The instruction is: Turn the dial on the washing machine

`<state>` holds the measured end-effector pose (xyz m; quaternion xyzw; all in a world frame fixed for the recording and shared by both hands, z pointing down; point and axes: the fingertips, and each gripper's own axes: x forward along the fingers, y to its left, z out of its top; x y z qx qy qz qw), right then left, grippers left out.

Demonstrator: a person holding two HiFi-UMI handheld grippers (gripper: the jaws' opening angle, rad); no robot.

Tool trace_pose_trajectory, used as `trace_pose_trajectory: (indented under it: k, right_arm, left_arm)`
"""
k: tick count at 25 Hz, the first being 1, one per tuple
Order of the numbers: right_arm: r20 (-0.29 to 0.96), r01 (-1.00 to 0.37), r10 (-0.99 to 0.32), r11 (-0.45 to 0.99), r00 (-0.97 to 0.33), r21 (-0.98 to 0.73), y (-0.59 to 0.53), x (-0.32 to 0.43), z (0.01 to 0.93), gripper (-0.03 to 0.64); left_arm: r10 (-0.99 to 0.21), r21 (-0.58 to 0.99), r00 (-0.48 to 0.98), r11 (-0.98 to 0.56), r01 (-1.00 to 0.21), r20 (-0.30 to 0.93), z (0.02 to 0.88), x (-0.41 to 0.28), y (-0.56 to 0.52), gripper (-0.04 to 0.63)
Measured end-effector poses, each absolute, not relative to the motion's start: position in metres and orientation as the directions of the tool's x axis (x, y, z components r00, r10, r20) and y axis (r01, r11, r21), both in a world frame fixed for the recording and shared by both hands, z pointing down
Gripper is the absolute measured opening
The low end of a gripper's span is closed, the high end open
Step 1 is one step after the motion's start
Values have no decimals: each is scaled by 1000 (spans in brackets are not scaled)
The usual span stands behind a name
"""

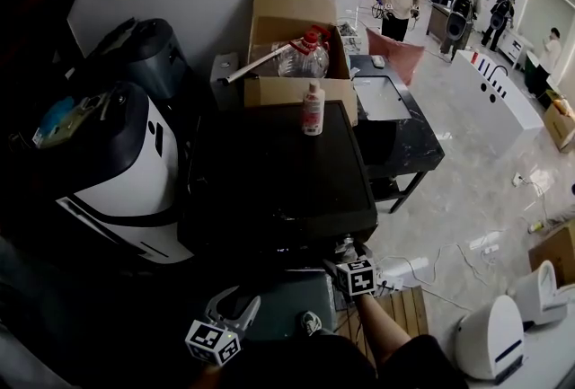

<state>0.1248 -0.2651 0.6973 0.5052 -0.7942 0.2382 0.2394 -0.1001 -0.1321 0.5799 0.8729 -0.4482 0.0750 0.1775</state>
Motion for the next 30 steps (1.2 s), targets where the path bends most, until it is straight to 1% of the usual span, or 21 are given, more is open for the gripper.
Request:
trace_pose_trajectory:
  k: [7,12,21,24,30]
  right_arm:
    - [576,-931,-734,319,-360,-176,-262,126,683,460]
    - [518,-933,-777,323,-358,-160,-242,117,654,416]
    - [371,-930,-854,323,-366,-174,-186,94,591,241]
    - [331,-933,-874,316,-357,-171,-164,87,573,171]
    - [280,-931,-892,312,-355,-187,-121,65,550,91]
  left_arm:
    - [-762,239,582,-532,-812,283,577,-107,-130,160]
    - [-760,237,590,-541,-807,273,572,-111,-127,151]
    - [-722,219,642,-604,-766,258,566,-114,-110,120]
    - [-709,209,657,-623,-753,254,565,-117,-99,100]
    - [-688,200,681,-652,-732,249,565,-127,-75,51]
